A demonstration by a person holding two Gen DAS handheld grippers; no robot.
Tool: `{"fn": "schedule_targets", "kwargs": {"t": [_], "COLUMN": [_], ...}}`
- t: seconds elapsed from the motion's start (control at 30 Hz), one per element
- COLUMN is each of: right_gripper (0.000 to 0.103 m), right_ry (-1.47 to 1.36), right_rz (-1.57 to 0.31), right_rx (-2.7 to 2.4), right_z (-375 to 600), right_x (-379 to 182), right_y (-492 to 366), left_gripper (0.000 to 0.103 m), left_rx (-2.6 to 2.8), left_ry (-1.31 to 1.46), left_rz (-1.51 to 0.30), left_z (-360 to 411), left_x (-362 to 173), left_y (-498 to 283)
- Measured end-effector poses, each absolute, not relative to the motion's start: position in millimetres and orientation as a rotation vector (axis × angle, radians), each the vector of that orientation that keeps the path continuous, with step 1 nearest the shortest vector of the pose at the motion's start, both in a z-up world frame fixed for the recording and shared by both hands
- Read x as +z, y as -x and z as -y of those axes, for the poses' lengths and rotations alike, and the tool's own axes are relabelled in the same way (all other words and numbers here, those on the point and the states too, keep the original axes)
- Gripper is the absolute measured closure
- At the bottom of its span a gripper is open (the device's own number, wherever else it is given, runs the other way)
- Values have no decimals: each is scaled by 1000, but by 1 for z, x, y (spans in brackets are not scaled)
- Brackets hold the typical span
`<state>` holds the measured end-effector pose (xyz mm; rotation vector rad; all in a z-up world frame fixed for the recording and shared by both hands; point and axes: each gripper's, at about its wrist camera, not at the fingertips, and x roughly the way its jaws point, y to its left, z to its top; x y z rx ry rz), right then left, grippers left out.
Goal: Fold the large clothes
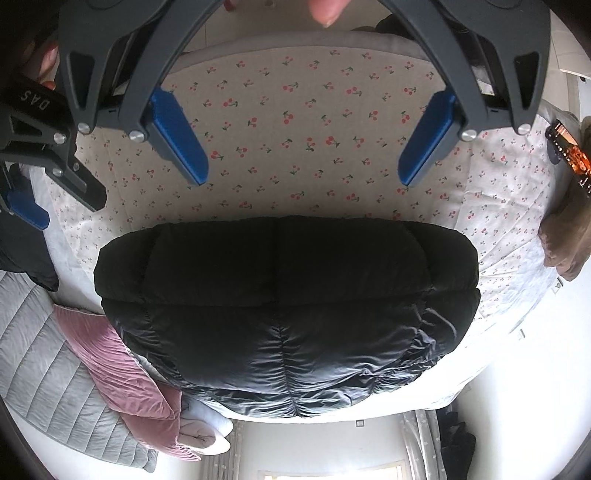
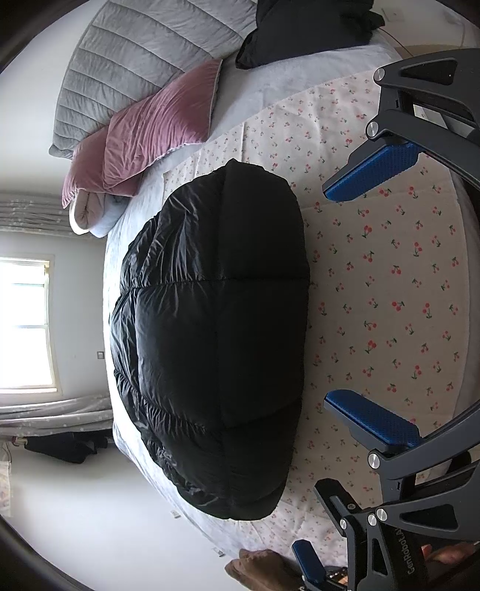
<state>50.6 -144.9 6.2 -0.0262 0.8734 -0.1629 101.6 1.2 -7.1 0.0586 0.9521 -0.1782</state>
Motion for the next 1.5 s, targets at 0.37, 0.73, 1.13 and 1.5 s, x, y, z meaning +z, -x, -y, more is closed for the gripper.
{"fn": "schedule_targets", "kwargs": {"t": [0.37,0.73,1.13,1.5], "right_gripper": [0,0,0,0], "right_ry": [24,19,30,29], "right_rz": [-875,-868,-869,-871], "right_rx": [-164,-158,-145,-129], "right_z": [146,142,132,126], "right_x": [6,5,5,2], "right_y": [-52,-53,-54,-55], "left_gripper": [1,1,1,1], "left_rx": [-179,-149,-120,-83], "left_ry": [-57,-48,-46,-48], "left_rz": [-951,-959,-969,-989], "left_z": [0,-10,-17,-21], "left_x": [-8,-10,-13,-19], "left_y": [-101,-103,-103,-107]}}
